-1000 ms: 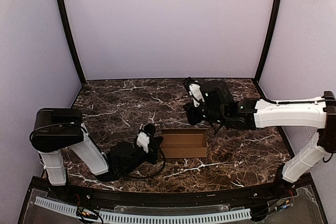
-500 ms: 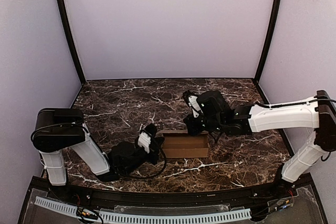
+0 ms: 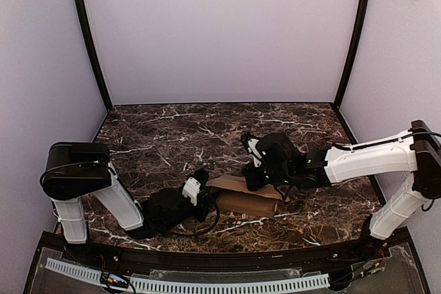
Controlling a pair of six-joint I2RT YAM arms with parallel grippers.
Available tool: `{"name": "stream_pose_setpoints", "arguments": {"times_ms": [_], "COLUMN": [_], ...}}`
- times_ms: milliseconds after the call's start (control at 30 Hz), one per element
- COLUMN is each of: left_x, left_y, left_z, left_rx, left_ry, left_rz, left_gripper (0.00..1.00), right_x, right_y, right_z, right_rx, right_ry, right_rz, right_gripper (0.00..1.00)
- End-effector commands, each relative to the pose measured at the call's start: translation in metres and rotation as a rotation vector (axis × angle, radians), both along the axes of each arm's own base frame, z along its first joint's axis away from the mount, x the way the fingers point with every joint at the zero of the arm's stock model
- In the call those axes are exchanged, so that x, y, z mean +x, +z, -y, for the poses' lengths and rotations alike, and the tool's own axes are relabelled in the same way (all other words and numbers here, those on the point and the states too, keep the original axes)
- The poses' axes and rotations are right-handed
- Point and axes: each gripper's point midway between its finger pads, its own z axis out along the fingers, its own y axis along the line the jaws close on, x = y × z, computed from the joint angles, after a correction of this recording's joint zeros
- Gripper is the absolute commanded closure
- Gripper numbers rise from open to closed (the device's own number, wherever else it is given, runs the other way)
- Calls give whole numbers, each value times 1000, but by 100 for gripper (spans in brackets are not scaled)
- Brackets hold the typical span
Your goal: Fold the paper box
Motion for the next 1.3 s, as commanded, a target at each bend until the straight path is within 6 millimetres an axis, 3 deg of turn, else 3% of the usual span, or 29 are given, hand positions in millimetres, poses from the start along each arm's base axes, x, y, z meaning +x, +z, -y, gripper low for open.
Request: {"name": "stream_pose_setpoints", "arguments": {"times_ms": [0, 233, 567, 900, 1167, 1267], "left_x": [-12, -14, -21, -43, -46, -46], "left_y": [-20, -10, 8, 16, 43, 68], "left_z": [-11, -11, -10, -24, -44, -41], "left_rx": [82, 61, 19, 51, 49, 22], "left_ry": [-26, -33, -67, -131, -104, -106], "left_rz": [-59, -61, -89, -201, -194, -186], "left_gripper": [65, 59, 54, 52, 52, 52], "right_x": [-4, -11, -12, -14, -15, -16], "right_y": [4, -7, -40, -60, -64, -66], "right_z": [-3, 0, 5, 10, 13, 13], "right_rx": [34, 10, -55, -84, -85, -86], "right_ry": [-19, -50, -121, -145, -152, -151], "right_rz": [8, 9, 23, 20, 24, 25], "right_gripper": [100, 100, 100, 100, 100, 100]}}
